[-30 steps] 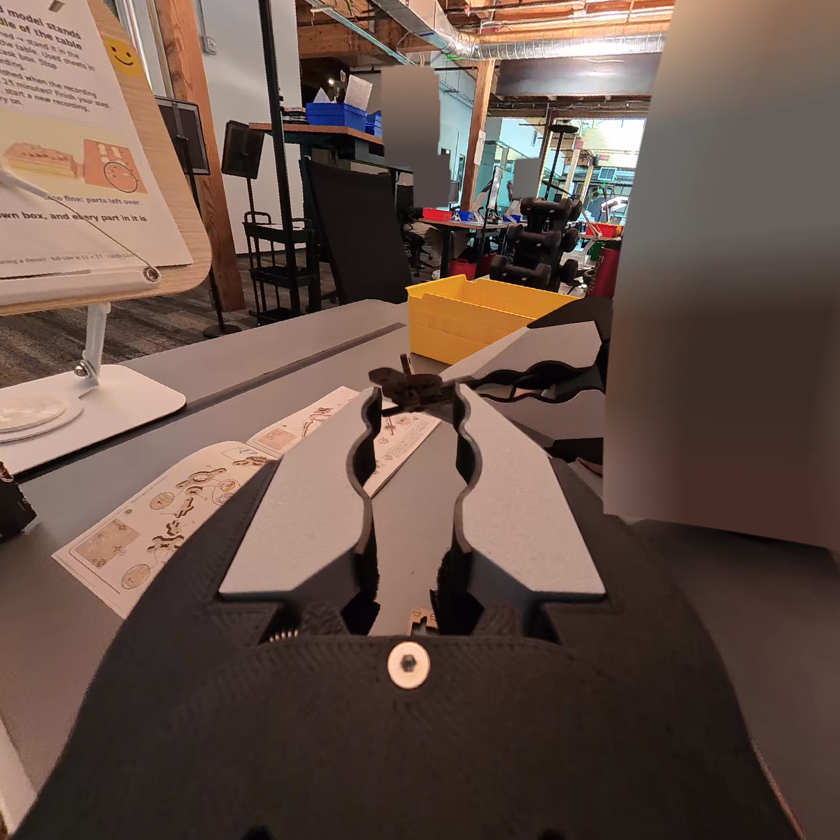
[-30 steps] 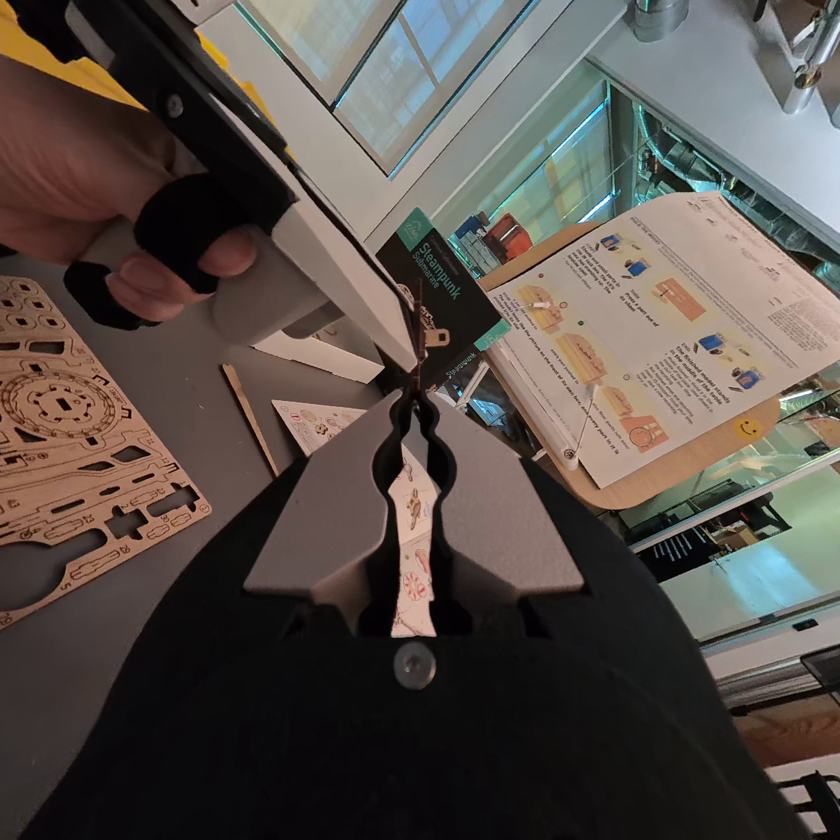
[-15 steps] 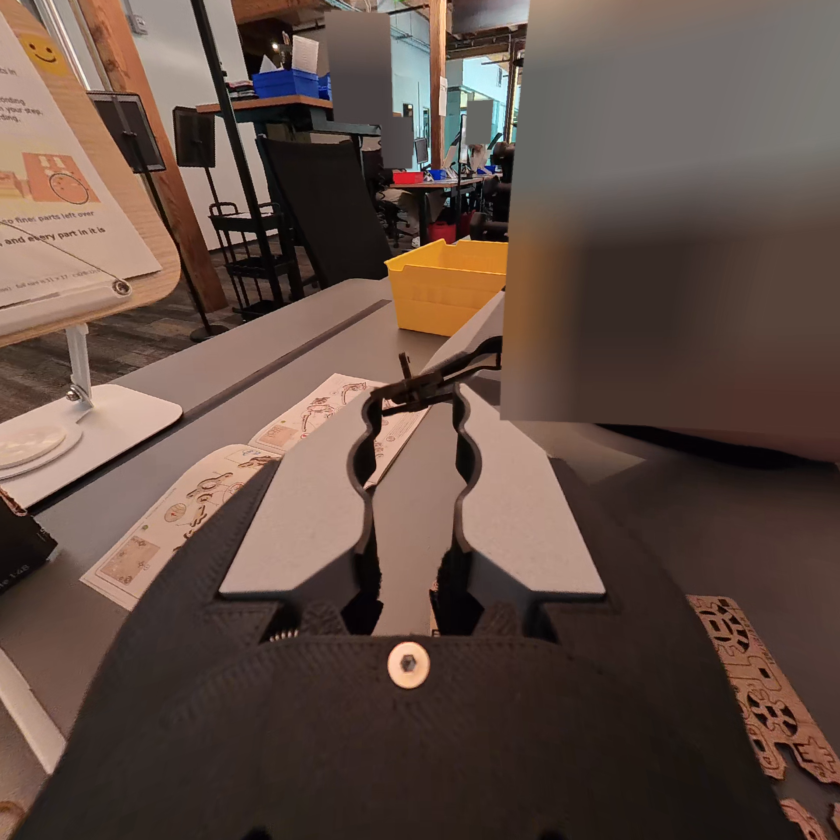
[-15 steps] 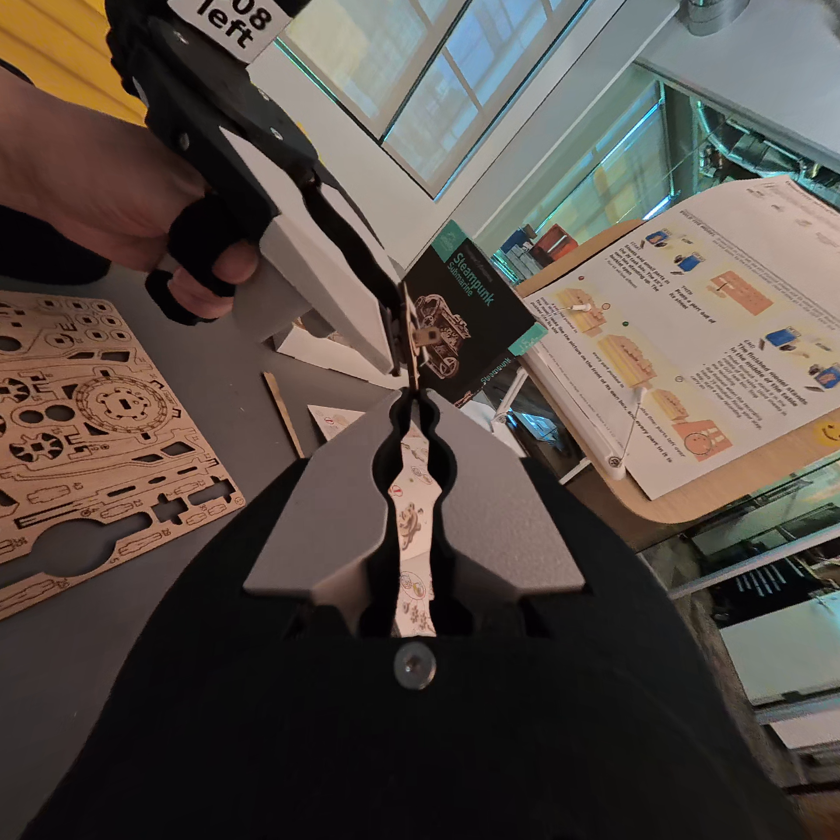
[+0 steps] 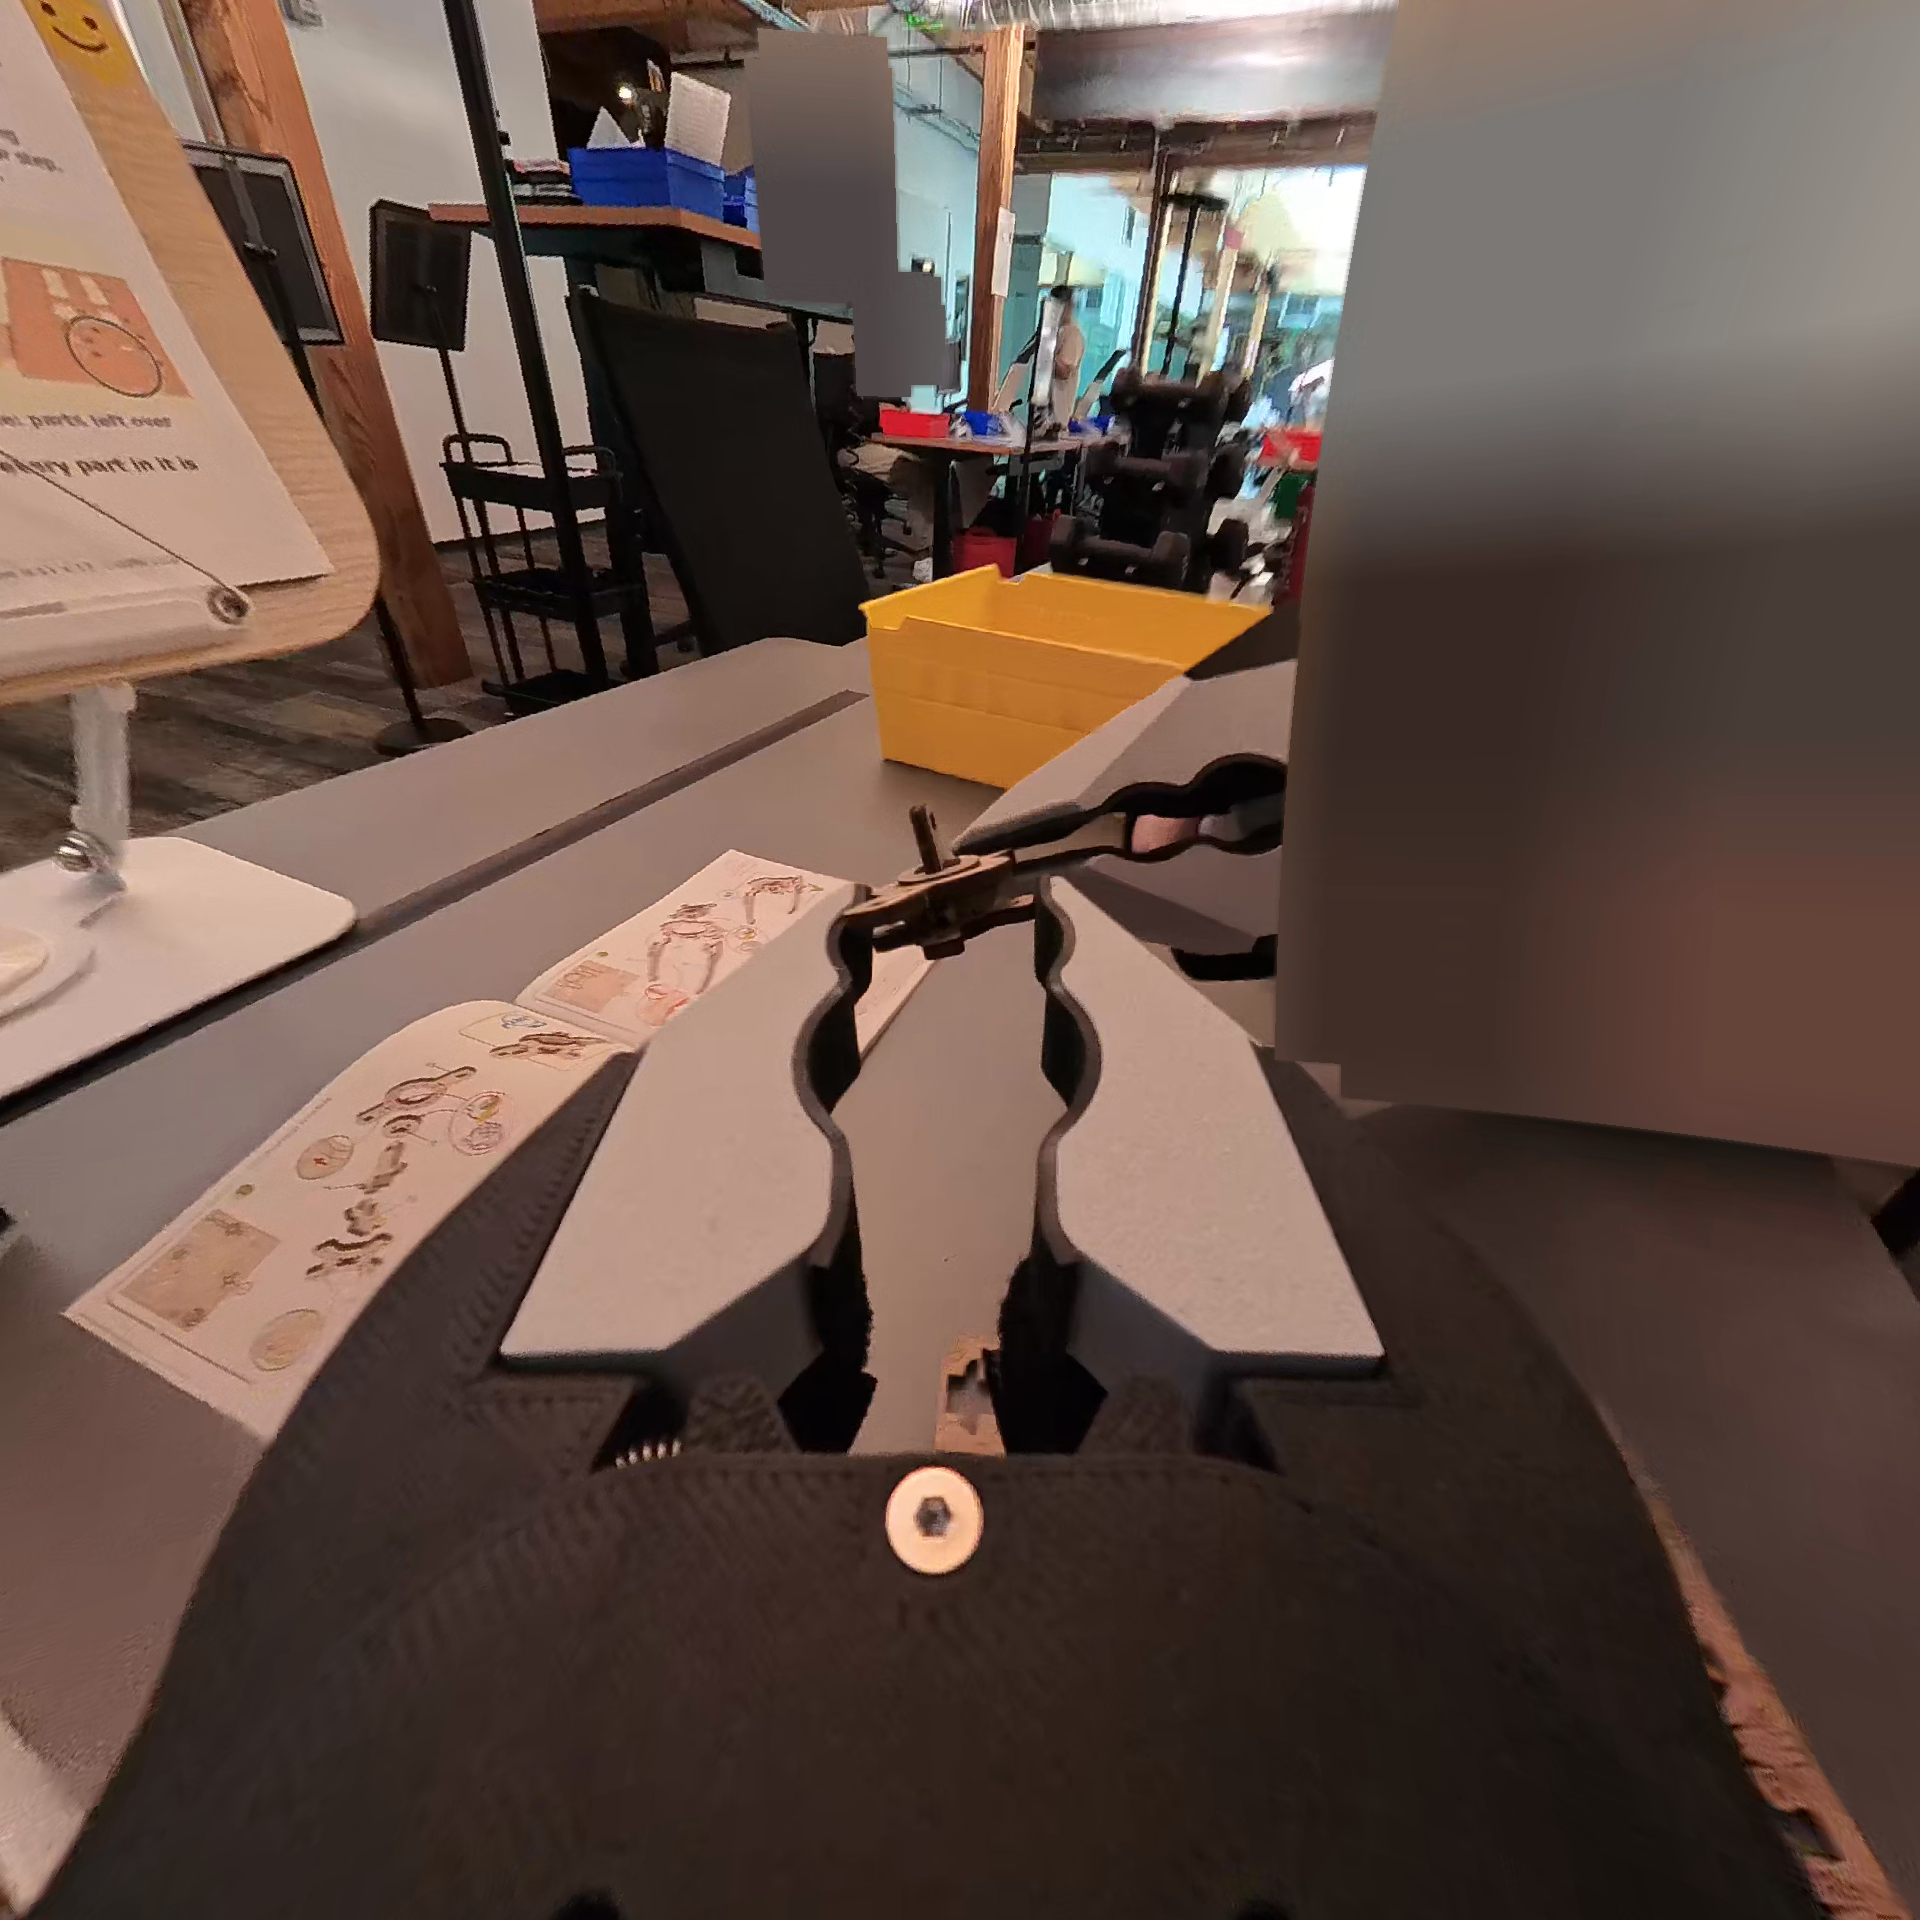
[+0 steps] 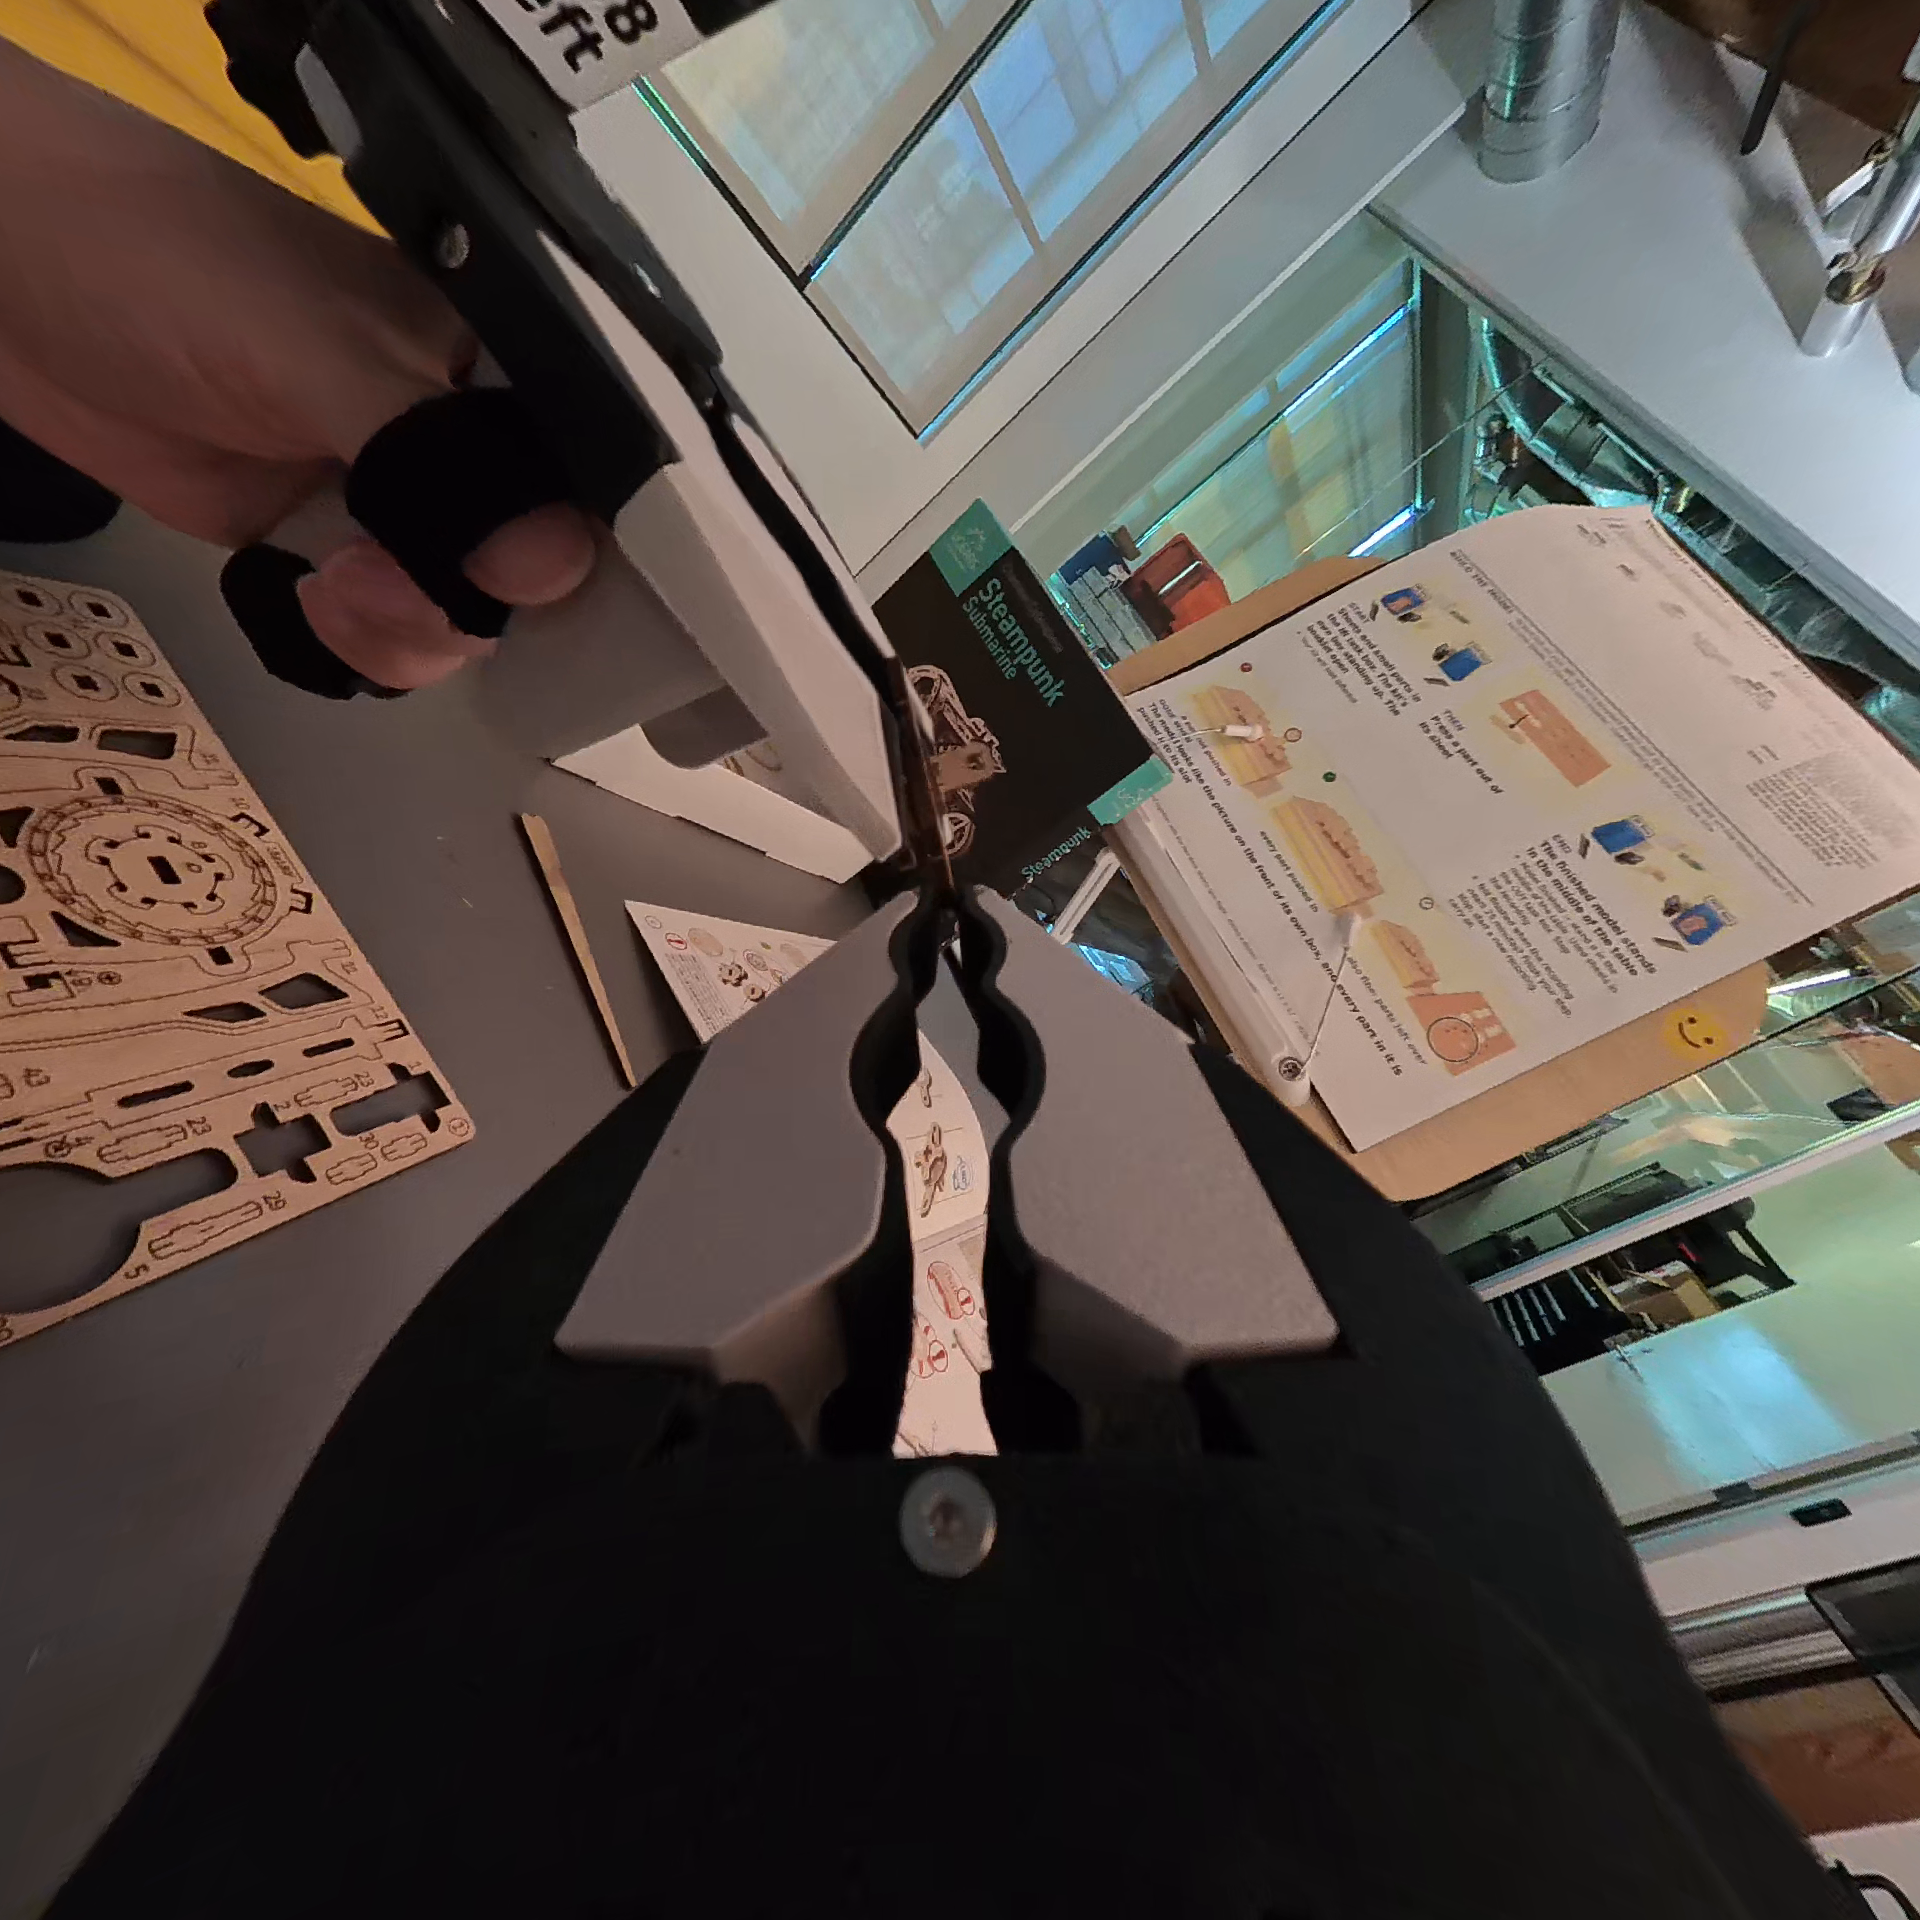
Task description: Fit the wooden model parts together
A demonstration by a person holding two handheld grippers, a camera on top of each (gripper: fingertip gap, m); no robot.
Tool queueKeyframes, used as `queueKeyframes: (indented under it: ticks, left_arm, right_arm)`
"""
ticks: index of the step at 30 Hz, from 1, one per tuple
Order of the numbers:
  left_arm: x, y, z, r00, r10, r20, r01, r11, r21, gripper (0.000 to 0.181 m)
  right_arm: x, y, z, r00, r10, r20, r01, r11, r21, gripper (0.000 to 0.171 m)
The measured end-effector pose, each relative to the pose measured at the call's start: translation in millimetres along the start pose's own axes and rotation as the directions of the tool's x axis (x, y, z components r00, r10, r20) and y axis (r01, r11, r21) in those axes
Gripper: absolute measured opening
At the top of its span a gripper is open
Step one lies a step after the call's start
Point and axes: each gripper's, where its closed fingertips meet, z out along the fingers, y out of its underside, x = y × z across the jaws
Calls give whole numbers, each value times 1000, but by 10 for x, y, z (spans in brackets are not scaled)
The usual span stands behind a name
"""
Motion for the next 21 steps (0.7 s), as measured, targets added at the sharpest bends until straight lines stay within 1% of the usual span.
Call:
queueKeyframes:
  ticks: [3, 7, 12, 16, 21]
  left_arm:
    - [4, -23, -6, 998, -59, -25, 60, 998, 17, 29]
    - [-9, -19, -17, 996, -80, -34, 81, 997, 17, 29]
    - [-9, 14, -14, 999, -42, -26, 42, 999, -6, 29]
    - [10, 69, -19, 999, 10, -39, -12, 999, -48, 29]
    - [4, 127, -10, 998, -25, -52, 21, 997, -80, 29]
  right_arm:
    - [-1, -16, -4, 1000, -19, -5, 19, 1000, 5, 2]
    - [-42, -10, 7, 1000, -28, 14, 27, 1000, 5, 1]
    - [-64, 9, 5, 998, 27, 60, -28, 999, 20, 1]
    - [-120, 22, -11, 994, 0, 111, -4, 999, 41, 2]
    - [-163, 65, -8, 989, -14, 144, 9, 999, 36, 2]
